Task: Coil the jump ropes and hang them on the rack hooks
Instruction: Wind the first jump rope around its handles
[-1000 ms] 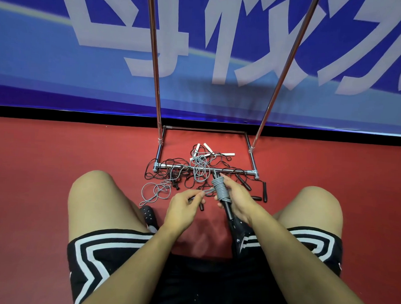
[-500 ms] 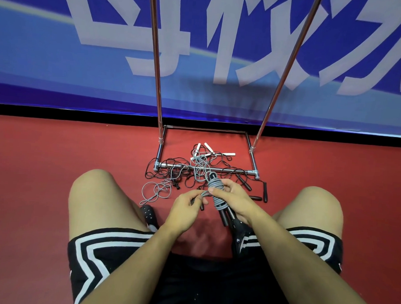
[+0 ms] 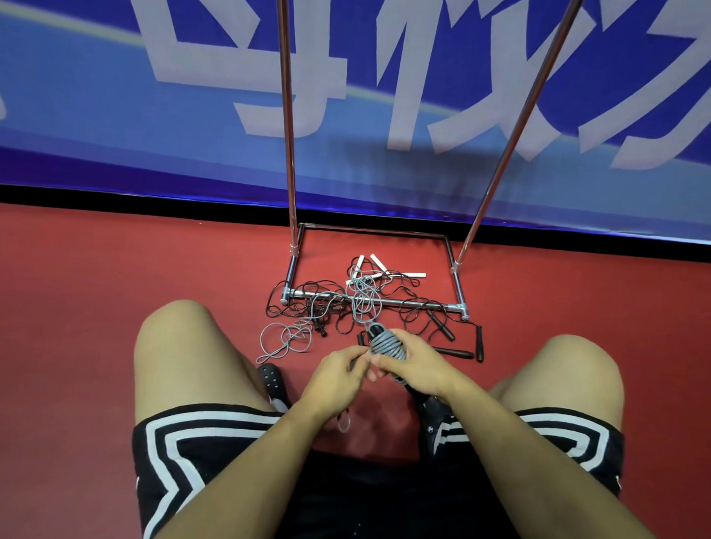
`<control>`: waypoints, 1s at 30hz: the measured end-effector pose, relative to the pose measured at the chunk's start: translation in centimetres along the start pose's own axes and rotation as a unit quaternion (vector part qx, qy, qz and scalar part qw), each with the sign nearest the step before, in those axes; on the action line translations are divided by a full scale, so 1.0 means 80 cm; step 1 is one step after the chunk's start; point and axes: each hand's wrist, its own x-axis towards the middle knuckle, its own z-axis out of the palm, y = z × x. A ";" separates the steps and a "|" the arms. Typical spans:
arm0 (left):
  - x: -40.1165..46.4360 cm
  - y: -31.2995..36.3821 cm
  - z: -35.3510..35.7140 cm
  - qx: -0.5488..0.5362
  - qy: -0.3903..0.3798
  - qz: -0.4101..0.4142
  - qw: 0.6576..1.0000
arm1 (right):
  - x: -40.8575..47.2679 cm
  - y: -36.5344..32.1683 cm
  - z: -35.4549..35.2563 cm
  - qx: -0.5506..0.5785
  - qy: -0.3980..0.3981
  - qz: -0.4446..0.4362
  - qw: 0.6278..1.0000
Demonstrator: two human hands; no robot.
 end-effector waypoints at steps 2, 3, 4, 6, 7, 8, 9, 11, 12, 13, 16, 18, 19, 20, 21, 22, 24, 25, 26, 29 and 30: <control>0.000 0.002 -0.002 -0.020 -0.011 -0.046 0.999 | 0.001 0.003 0.001 -0.014 0.007 0.000 1.000; 0.000 0.003 -0.003 -0.030 -0.010 -0.075 0.997 | 0.003 0.004 0.001 -0.012 0.012 0.003 1.000; 0.001 0.004 -0.004 -0.047 -0.011 -0.105 0.993 | 0.005 0.006 -0.001 -0.003 0.021 0.008 1.000; 0.002 0.005 -0.005 -0.112 -0.019 -0.156 0.981 | 0.008 0.010 -0.004 0.023 0.043 0.025 0.998; 0.003 0.005 -0.005 -0.154 -0.019 -0.172 0.973 | 0.009 0.011 -0.005 0.039 0.055 0.031 0.997; 0.004 0.006 -0.006 -0.200 -0.015 -0.182 0.963 | 0.010 0.012 -0.006 0.057 0.065 0.037 0.996; 0.005 0.008 -0.007 -0.245 -0.009 -0.189 0.951 | 0.010 0.012 -0.007 0.076 0.071 0.042 0.994; 0.006 0.011 -0.008 -0.314 -0.001 -0.192 0.930 | 0.011 0.011 -0.005 0.114 0.078 0.052 0.989; 0.006 0.013 -0.008 -0.328 -0.001 -0.194 0.924 | 0.011 0.010 -0.004 0.132 0.081 0.055 0.986; 0.005 0.014 -0.008 -0.334 -0.002 -0.197 0.922 | 0.010 0.008 -0.003 0.147 0.086 0.057 0.984; 0.001 0.020 -0.008 -0.317 0.006 -0.194 0.928 | 0.010 0.006 -0.005 0.181 0.101 0.055 0.977; 0.002 0.021 -0.010 -0.279 0.038 -0.170 0.944 | 0.010 0.007 -0.007 0.191 0.101 0.055 0.975; 0.003 0.021 -0.011 -0.266 0.056 -0.155 0.950 | 0.010 0.008 -0.008 0.190 0.101 0.056 0.975; 0.004 0.020 -0.012 -0.263 0.070 -0.141 0.952 | 0.010 0.008 -0.008 0.187 0.102 0.056 0.976; 0.004 0.019 -0.013 -0.266 0.080 -0.128 0.952 | 0.011 0.008 -0.008 0.183 0.103 0.056 0.976; 0.005 0.019 -0.013 -0.271 0.086 -0.117 0.952 | 0.011 0.008 -0.008 0.181 0.105 0.055 0.976; 0.004 0.020 -0.012 -0.282 0.089 -0.100 0.950 | 0.012 0.006 -0.006 0.184 0.107 0.055 0.976; 0.003 0.021 -0.011 -0.283 0.089 -0.094 0.950 | 0.013 0.004 -0.005 0.188 0.106 0.056 0.975; 0.003 0.021 -0.010 -0.278 0.088 -0.091 0.952 | 0.014 0.002 -0.004 0.198 0.103 0.060 0.973; 0.003 0.021 -0.009 -0.255 0.081 -0.096 0.959 | 0.018 0.001 -0.001 0.262 0.092 0.110 0.954; 0.003 0.020 -0.010 -0.254 0.079 -0.100 0.959 | 0.019 0.001 -0.001 0.282 0.091 0.127 0.947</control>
